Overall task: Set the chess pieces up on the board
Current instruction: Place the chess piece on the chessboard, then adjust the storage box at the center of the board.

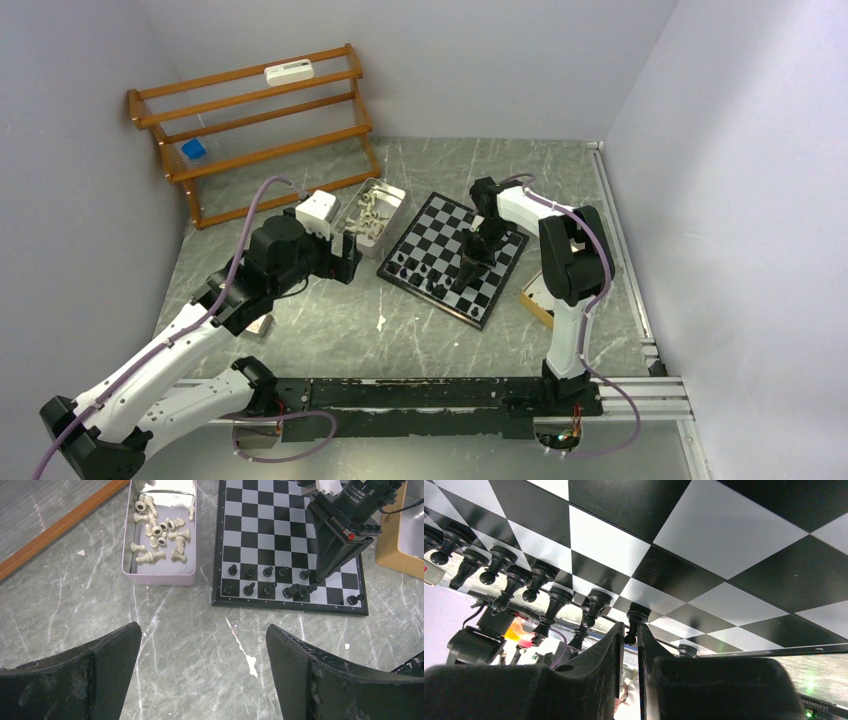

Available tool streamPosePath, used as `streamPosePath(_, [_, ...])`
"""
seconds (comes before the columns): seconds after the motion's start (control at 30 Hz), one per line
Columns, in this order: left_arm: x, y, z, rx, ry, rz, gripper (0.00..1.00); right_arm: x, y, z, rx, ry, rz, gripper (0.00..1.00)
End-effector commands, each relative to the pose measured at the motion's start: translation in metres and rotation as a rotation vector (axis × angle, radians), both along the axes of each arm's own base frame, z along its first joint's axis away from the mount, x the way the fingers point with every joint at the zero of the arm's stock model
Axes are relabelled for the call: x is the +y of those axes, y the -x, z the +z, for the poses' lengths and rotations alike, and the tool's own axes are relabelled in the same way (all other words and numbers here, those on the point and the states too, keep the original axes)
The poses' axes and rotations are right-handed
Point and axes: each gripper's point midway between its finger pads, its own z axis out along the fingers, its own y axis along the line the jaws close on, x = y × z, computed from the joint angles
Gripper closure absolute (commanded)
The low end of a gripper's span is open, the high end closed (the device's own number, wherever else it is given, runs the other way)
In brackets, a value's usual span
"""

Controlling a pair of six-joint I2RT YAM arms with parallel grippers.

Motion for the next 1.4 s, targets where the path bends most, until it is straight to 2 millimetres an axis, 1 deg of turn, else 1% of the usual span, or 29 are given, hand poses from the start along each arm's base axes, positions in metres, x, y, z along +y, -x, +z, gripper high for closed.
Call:
streamPosePath(0.0, [0.003,0.001,0.004,-0.012,0.001,0.011,0.0,0.002,-0.005,0.008,-0.027,-0.011,-0.01,0.82])
streamPosePath(0.1, [0.003,0.001,0.004,-0.014,0.002,0.011,0.0,0.002,-0.006,0.009,-0.029,-0.013,-0.007,0.81])
streamPosePath(0.33, [0.002,0.001,0.004,-0.012,0.0,0.01,0.0,0.001,-0.005,0.009,-0.035,-0.007,-0.01,0.69])
streamPosePath(0.43, [0.002,0.0,0.002,-0.009,-0.001,0.01,0.0,0.001,-0.009,0.014,-0.048,-0.004,-0.01,0.67])
streamPosePath(0.6, [0.002,0.0,0.002,-0.007,-0.005,0.01,0.0,-0.003,-0.019,0.035,-0.093,-0.004,-0.019,0.64])
streamPosePath(0.7, [0.001,-0.001,0.0,-0.003,-0.008,0.009,0.0,-0.012,-0.026,0.051,-0.135,-0.006,-0.046,0.64])
streamPosePath(0.83, [-0.001,-0.002,-0.005,0.011,-0.019,0.003,0.0,-0.03,-0.034,0.078,-0.213,0.017,-0.084,0.64])
streamPosePath(0.97, [-0.003,-0.003,-0.008,0.02,-0.021,-0.001,0.0,-0.049,-0.042,0.109,-0.349,0.086,-0.116,0.63])
streamPosePath(1.0, [-0.006,-0.003,-0.007,0.017,-0.013,-0.01,0.0,-0.058,-0.043,0.114,-0.382,0.133,-0.126,0.62])
streamPosePath(1.07, [-0.012,-0.002,-0.008,0.018,0.006,-0.035,0.0,-0.083,-0.043,0.126,-0.47,0.264,-0.153,0.59])
streamPosePath(1.1, [-0.015,-0.003,-0.008,0.016,0.015,-0.043,0.0,-0.095,-0.044,0.127,-0.496,0.328,-0.165,0.58])
streamPosePath(1.2, [-0.021,-0.006,-0.014,0.047,0.022,-0.045,0.0,-0.132,-0.042,0.146,-0.61,0.506,-0.242,0.56])
streamPosePath(1.23, [-0.024,-0.006,-0.014,0.061,0.024,-0.053,0.0,-0.139,-0.041,0.151,-0.648,0.527,-0.27,0.55])
streamPosePath(1.3, [-0.032,-0.006,-0.011,0.085,0.034,-0.074,0.0,-0.143,-0.042,0.164,-0.736,0.51,-0.312,0.52])
streamPosePath(1.37, [-0.039,-0.009,-0.004,0.083,0.05,-0.092,0.0,-0.15,-0.041,0.174,-0.787,0.498,-0.39,0.52])
